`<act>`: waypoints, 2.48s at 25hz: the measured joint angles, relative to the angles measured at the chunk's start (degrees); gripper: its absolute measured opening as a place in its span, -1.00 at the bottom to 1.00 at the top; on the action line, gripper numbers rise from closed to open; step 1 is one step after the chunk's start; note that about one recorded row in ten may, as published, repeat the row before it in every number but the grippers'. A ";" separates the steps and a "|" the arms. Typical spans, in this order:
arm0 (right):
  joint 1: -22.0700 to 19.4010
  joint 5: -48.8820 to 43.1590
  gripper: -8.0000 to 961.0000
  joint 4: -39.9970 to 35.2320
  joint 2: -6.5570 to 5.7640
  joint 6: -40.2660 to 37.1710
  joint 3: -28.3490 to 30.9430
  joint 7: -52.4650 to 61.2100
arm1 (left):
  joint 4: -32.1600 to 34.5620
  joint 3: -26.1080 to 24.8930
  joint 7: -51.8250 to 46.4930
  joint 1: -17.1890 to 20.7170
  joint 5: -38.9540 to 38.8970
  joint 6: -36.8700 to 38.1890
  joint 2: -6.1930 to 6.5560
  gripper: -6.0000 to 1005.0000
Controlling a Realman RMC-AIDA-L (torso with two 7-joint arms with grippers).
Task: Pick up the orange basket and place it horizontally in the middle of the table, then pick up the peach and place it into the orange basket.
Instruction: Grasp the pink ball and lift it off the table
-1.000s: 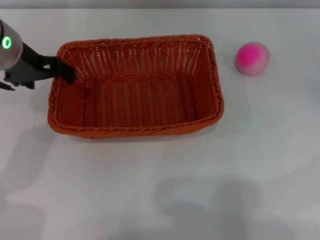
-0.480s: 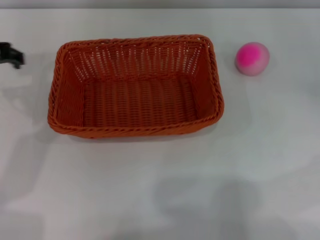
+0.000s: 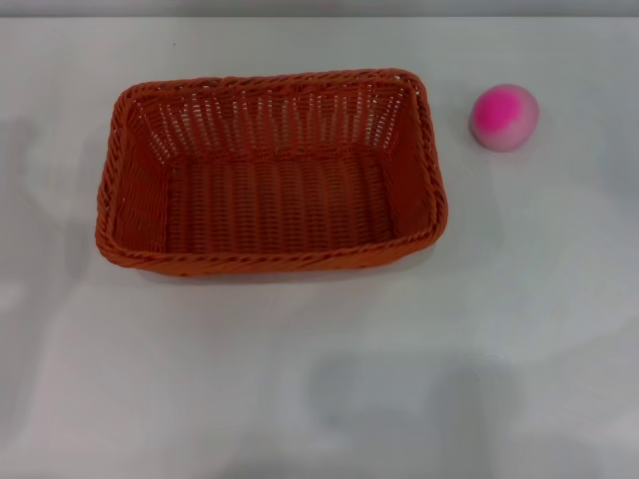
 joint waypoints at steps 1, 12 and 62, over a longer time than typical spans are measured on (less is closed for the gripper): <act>-0.25 0.00 0.72 -0.18 -0.05 0.40 -1.09 1.07 | -0.08 -0.24 -0.08 1.39 -0.14 -3.09 -0.03 0.72; -5.64 -5.85 0.72 -5.05 -2.30 11.47 -18.13 17.13 | 1.04 -1.45 -0.11 11.68 -4.40 -28.32 -0.25 0.72; 3.64 -42.03 0.71 -13.29 1.77 9.41 -25.54 42.46 | 11.05 -4.35 0.44 10.65 -6.85 -37.20 0.09 0.72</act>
